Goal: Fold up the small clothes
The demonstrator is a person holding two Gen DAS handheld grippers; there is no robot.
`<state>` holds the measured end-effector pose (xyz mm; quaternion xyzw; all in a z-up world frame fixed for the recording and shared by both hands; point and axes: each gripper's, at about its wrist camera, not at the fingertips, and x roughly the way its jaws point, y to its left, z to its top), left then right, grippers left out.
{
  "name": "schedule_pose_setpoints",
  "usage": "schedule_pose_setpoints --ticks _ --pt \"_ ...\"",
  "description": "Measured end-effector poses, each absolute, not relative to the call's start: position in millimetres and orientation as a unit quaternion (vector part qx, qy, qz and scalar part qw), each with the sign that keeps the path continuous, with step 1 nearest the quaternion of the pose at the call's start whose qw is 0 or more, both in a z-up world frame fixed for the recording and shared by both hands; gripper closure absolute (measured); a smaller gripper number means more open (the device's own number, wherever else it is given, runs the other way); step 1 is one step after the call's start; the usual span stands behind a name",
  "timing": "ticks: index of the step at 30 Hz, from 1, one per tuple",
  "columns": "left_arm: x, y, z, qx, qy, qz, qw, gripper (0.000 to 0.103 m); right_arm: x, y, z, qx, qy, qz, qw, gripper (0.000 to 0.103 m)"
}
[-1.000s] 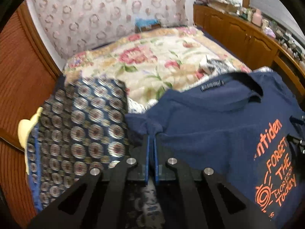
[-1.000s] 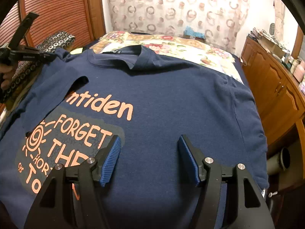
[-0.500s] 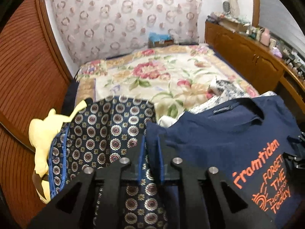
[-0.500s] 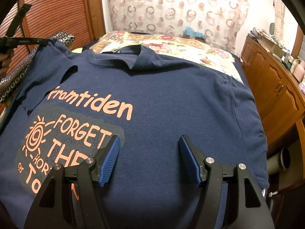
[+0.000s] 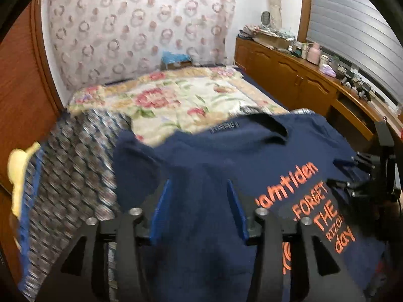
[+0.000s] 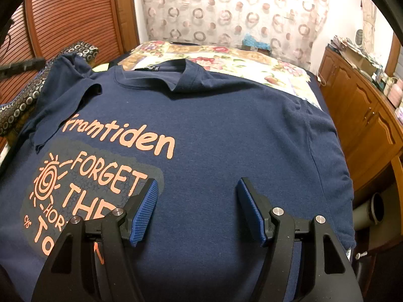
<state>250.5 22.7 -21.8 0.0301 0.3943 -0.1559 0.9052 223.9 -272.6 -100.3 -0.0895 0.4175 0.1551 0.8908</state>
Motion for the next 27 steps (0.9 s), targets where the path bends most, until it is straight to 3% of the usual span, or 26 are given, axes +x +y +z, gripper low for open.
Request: schedule_pose_setpoints --ticks 6,17,22,24,27 --pt "252.0 10.2 -59.8 0.018 0.433 -0.162 0.887 0.048 224.2 -272.4 -100.2 -0.089 0.418 0.155 0.891 0.036" --pt "242.8 -2.6 -82.6 0.037 0.447 -0.159 0.879 0.047 224.1 -272.3 -100.2 -0.089 0.418 0.155 0.891 0.036" --pt "238.9 -11.5 -87.0 0.055 0.432 -0.158 0.886 0.036 224.2 -272.4 -100.2 -0.090 0.417 0.155 0.891 0.036" --pt "238.0 -15.7 -90.5 0.066 0.427 -0.162 0.887 0.025 224.2 -272.5 -100.1 -0.089 0.418 0.155 0.891 0.036" --pt "240.7 -15.6 -89.1 0.062 0.429 -0.161 0.887 0.021 224.3 -272.6 -100.0 -0.090 0.417 0.155 0.891 0.036"
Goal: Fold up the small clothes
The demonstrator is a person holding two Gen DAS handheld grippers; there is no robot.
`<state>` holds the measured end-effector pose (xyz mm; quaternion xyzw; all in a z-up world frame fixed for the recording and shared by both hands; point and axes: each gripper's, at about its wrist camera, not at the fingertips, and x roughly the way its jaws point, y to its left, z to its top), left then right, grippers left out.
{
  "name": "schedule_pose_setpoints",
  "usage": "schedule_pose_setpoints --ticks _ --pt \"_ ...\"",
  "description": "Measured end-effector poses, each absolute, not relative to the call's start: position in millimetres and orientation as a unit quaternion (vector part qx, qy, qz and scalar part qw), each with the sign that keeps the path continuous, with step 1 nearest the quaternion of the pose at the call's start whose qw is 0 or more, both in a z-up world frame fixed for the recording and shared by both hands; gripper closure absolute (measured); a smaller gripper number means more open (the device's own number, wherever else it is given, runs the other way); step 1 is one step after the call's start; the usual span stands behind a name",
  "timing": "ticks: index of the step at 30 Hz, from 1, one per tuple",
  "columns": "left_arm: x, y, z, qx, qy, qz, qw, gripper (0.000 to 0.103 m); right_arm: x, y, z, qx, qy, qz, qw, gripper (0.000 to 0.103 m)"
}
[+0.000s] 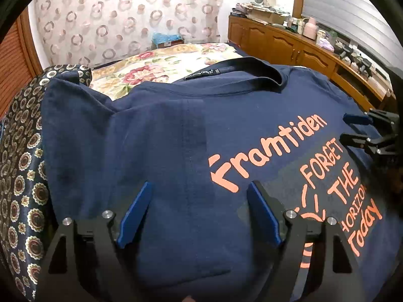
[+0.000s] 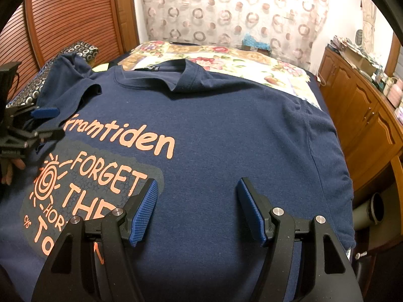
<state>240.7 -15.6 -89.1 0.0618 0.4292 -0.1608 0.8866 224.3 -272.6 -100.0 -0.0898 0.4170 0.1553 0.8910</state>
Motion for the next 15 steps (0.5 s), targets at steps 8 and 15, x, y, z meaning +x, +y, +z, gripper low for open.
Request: schedule_pose_setpoints --ticks 8,15 --pt "241.3 -19.5 -89.3 0.069 0.432 -0.158 0.885 0.015 240.5 -275.9 -88.9 -0.088 0.409 0.174 0.891 0.037" --pt "241.5 -19.5 -89.7 0.068 0.432 -0.156 0.886 0.014 299.6 -267.7 -60.9 -0.090 0.389 0.196 0.895 0.046"
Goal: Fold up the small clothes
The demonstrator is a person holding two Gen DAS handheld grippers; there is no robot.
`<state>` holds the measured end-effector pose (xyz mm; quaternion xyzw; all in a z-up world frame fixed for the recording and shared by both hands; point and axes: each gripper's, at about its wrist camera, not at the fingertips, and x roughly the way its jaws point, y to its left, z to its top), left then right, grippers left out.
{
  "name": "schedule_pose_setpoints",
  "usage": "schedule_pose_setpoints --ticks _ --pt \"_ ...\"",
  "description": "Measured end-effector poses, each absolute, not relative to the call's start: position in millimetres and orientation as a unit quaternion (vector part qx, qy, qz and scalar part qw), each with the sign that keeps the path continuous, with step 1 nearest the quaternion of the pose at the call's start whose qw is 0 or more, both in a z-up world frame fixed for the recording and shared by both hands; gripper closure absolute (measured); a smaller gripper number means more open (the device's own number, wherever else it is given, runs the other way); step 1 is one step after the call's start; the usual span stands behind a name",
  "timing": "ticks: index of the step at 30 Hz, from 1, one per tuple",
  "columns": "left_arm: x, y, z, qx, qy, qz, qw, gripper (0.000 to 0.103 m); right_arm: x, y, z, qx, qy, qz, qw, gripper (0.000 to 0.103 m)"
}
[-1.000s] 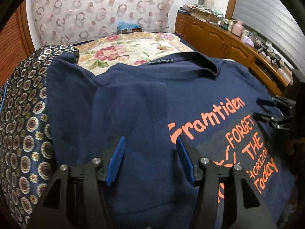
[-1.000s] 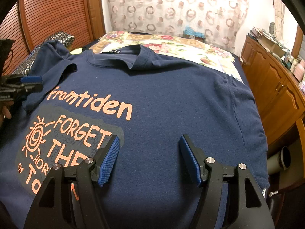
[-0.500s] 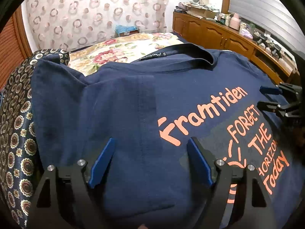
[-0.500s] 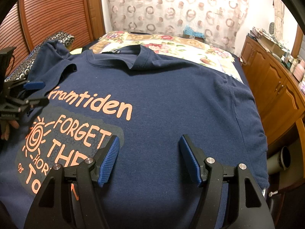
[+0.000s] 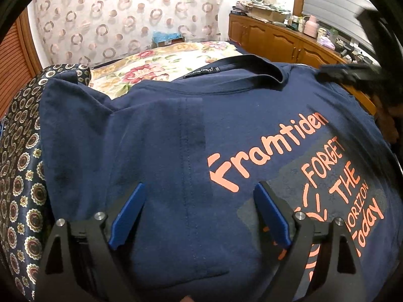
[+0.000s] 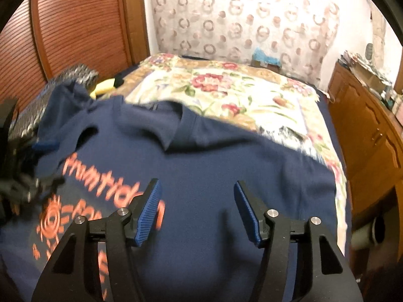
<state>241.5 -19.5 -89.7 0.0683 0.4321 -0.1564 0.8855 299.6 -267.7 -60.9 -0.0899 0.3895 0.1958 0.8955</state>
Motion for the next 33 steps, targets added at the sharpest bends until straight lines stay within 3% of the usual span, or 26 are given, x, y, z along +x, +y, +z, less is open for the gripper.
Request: schedule_pose_setpoints --ticks 8,10,15,22,25,27,28,30,33 --pt "241.6 -19.3 -89.8 0.069 0.432 -0.156 0.886 0.013 354.0 -241.4 -72.5 -0.088 0.421 0.228 0.874 0.053" --pt "241.7 -19.2 -89.7 0.068 0.432 -0.156 0.885 0.013 364.0 -235.8 -80.5 -0.101 0.435 0.222 0.867 0.058" --pt "241.6 -19.2 -89.6 0.068 0.432 -0.156 0.885 0.013 379.0 -223.3 -88.6 -0.124 0.445 0.229 0.857 0.094" --pt "241.6 -19.3 -89.5 0.068 0.432 -0.156 0.885 0.013 407.0 -224.1 -74.2 -0.111 0.409 0.172 0.889 0.100" --pt "241.7 -19.2 -89.5 0.068 0.432 -0.156 0.885 0.013 414.3 -229.1 -70.4 -0.097 0.408 0.166 0.892 0.096" --pt "241.7 -19.1 -89.5 0.068 0.432 -0.156 0.885 0.013 414.6 -232.5 -67.6 -0.091 0.410 0.166 0.892 0.069" --pt "241.8 -19.2 -89.6 0.068 0.432 -0.156 0.885 0.012 411.8 -236.5 -64.5 -0.089 0.409 0.166 0.893 0.065" --pt "241.7 -19.1 -89.5 0.068 0.432 -0.156 0.885 0.012 406.2 -243.2 -60.1 -0.090 0.406 0.163 0.895 0.048" --pt "241.8 -19.1 -89.4 0.068 0.432 -0.156 0.885 0.012 387.3 -259.2 -53.4 -0.092 0.399 0.157 0.898 0.042"
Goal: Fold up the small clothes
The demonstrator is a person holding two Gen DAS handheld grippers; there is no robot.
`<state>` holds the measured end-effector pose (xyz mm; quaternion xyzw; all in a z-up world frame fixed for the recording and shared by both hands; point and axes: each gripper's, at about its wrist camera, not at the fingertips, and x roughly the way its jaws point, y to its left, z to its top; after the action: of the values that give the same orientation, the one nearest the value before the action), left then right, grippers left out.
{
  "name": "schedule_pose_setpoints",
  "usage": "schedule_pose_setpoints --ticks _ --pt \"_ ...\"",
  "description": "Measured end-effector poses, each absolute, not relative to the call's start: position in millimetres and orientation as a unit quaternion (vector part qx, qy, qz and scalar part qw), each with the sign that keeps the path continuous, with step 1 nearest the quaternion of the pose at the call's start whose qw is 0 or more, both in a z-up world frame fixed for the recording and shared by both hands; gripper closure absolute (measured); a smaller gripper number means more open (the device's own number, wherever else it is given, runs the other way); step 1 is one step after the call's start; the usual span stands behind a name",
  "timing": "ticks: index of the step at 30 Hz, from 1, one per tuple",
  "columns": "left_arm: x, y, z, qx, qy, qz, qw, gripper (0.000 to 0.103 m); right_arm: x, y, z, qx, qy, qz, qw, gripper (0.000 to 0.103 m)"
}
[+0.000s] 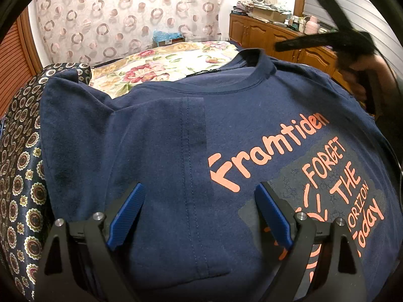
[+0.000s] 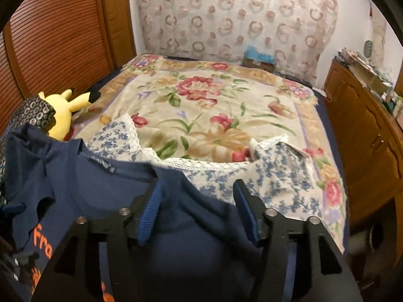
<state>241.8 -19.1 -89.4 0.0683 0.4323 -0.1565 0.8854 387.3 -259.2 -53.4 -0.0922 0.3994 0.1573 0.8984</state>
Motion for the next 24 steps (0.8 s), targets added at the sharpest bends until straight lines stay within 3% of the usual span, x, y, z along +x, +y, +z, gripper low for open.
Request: schedule_pose_setpoints --ticks 7,15,24 --pt "241.9 -19.1 -89.5 0.068 0.432 -0.156 0.885 0.012 321.7 -319.5 -46.3 -0.070 0.401 0.125 0.905 0.041" --pt "241.8 -18.9 -89.4 0.068 0.432 -0.157 0.885 0.012 241.4 -401.0 -74.8 -0.020 0.440 0.053 0.896 0.041" --pt "242.0 -19.0 -89.4 0.068 0.432 -0.156 0.885 0.012 199.0 -447.4 -89.1 0.053 0.453 0.027 0.890 0.044"
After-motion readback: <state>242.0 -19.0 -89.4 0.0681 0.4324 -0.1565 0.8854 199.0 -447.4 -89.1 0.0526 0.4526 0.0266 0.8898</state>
